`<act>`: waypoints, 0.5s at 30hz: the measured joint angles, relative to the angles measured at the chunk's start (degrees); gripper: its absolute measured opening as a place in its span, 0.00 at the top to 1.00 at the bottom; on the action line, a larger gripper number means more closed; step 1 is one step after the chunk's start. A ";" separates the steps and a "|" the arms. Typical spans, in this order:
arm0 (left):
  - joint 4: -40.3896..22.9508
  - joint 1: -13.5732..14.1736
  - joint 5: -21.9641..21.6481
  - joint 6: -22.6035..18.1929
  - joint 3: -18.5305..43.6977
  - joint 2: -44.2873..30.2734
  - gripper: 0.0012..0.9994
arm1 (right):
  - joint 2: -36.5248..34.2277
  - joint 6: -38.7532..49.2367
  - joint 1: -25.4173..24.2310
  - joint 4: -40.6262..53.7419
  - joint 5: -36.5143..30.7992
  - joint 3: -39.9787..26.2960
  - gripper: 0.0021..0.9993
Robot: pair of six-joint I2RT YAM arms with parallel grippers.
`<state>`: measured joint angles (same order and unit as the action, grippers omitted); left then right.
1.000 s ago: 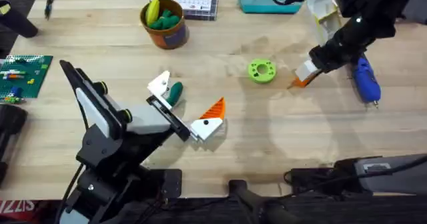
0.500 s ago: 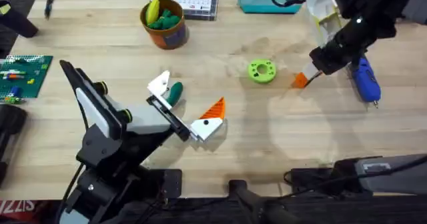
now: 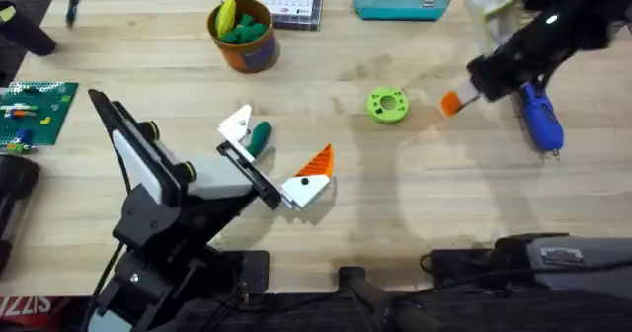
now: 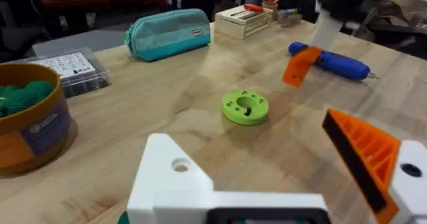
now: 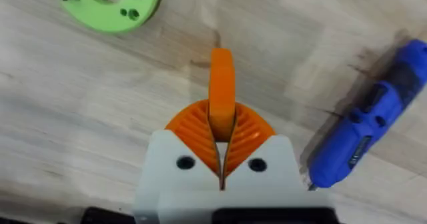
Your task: Pick up the gripper from the table and insert it into the empty holder that is missing its gripper. Then pick up a screw, insert it into the mounting hole, and use the screwdriver to tighten it. Finally, clean up the table by picking up the vegetable and placing it into the bucket.
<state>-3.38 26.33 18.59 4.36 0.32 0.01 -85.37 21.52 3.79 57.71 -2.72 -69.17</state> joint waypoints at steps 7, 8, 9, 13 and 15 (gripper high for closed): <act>0.00 0.00 -0.02 0.00 0.00 0.00 0.01 | 7.30 -2.14 -0.02 -1.17 10.38 -5.06 0.98; 0.00 0.00 -0.01 0.00 0.00 0.00 0.01 | 8.09 -3.07 -0.02 -1.42 12.84 -5.24 0.98; 0.00 0.00 -0.01 0.00 0.00 0.00 0.01 | 8.68 -4.23 -0.02 -1.53 15.68 -5.31 0.98; 0.00 0.00 -0.03 0.00 0.00 0.00 0.01 | 8.99 -8.70 -0.02 -1.58 28.08 -5.33 0.98; 0.00 0.00 -0.06 0.00 0.00 0.00 0.01 | 8.72 -10.09 -0.02 -1.57 34.71 -5.33 0.98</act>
<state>-3.38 26.33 18.53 4.36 0.32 0.01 -76.65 11.43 3.77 56.14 31.99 -74.50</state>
